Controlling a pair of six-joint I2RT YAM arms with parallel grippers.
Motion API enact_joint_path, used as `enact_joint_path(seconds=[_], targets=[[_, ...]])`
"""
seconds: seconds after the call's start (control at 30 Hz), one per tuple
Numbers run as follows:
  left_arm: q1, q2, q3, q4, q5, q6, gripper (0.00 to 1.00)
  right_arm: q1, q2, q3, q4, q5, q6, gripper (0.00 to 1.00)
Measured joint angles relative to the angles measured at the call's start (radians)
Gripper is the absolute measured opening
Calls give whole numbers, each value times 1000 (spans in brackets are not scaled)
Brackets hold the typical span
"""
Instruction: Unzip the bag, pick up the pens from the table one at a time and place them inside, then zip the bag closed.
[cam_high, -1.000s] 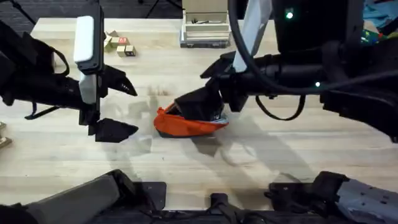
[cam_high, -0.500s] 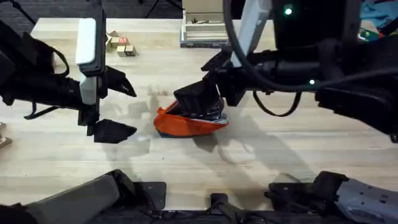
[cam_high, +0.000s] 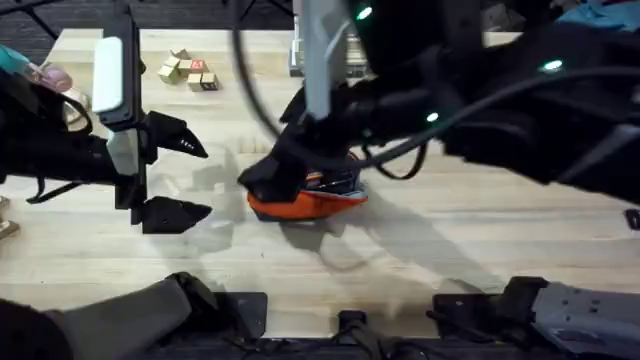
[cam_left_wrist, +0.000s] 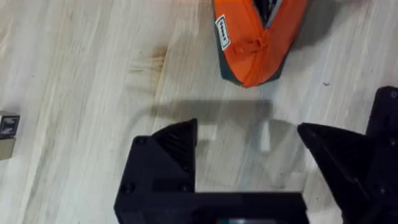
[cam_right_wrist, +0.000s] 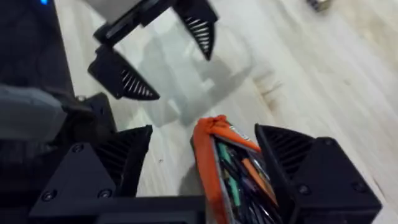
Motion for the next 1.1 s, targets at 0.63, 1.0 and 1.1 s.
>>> enact_joint_path(seconds=[0.63, 1.0, 1.1], targets=[[0, 17, -1, 0, 4, 7, 992, 41, 196, 0, 76, 37, -91, 997], [0, 17, -1, 0, 4, 7, 993, 41, 317, 0, 169, 38, 29, 976], [0, 17, -1, 0, 4, 7, 993, 41, 352, 0, 176, 38, 82, 955]])
